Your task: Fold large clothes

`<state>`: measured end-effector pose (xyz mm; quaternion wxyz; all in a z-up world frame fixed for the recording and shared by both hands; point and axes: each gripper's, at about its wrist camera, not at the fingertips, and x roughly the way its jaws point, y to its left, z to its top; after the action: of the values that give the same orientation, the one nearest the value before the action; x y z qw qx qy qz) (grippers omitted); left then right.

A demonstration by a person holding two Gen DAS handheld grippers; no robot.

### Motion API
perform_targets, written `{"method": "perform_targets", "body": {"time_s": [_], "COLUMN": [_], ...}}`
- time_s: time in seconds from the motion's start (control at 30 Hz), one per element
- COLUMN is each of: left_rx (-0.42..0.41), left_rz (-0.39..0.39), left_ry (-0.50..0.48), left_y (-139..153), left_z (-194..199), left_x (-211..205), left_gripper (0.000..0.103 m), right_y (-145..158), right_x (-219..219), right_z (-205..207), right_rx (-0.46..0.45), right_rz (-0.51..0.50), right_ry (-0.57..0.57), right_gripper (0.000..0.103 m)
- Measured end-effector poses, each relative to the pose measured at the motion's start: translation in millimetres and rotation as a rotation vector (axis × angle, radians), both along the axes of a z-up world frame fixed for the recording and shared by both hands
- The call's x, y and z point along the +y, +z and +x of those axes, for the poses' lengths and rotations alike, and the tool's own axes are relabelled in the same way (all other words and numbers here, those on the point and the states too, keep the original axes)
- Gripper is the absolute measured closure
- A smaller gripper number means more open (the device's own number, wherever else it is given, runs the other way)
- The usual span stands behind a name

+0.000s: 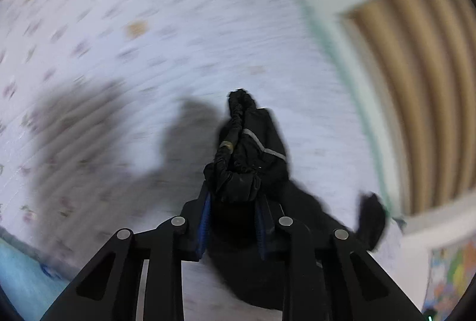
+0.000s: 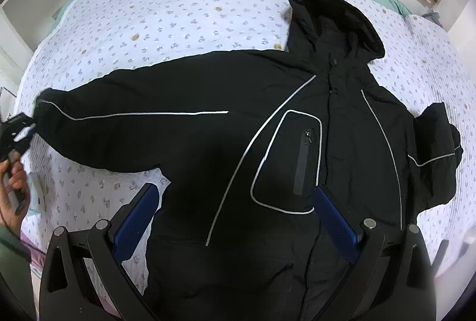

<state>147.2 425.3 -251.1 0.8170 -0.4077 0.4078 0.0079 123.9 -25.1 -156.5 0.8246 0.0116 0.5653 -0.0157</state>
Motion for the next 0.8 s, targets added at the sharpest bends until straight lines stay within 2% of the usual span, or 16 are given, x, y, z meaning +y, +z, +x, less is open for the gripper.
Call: {"method": "perform_targets", "body": {"time_s": [0.1,0.17,0.23,0.37,0.5,0.6,0.67,0.73,0.8], "left_rx": [-0.114,-0.178,-0.219,-0.232,-0.203,-0.141,-0.078,0.01,0.07], "left_rz": [0.003,0.019,0.018,0.014,-0.012,0.014,0.022,0.075,0.047], "left_ry": [-0.142,-0.269,-0.375,-0.534,-0.661,-0.767,-0.824,-0.853,-0.858], "left_y": [38,62,73,76,61,33,3,-31,-55], "left_z": [3,12,18,32,39,52,51,57,61], "left_x": [-45,-91,-132,-201,-258,-304,-329,-349,-353], "left_gripper": [0.078,0.078,0.079,0.079,0.079,0.079,0.079,0.079,0.074], "right_y": [0,-1,-1,-2,-4,-10,-16,-21,-27], "right_x": [-7,-12,-15,-24,-35,-44,-49,-52,-54], "right_z": [-1,-2,-3,-7,-12,-10,-4,2,8], "right_rx": [-0.003,-0.005,-0.005,-0.005,-0.007,0.0,-0.003,-0.007,-0.009], "right_rz": [0.01,0.019,0.023,0.022,0.022,0.033,0.031,0.021,0.014], "right_ry": [-0.021,-0.037,-0.047,-0.065,-0.093,-0.117,-0.131,-0.13,-0.118], "right_gripper": [0.0,0.0,0.0,0.0,0.0,0.0,0.0,0.0,0.0]}}
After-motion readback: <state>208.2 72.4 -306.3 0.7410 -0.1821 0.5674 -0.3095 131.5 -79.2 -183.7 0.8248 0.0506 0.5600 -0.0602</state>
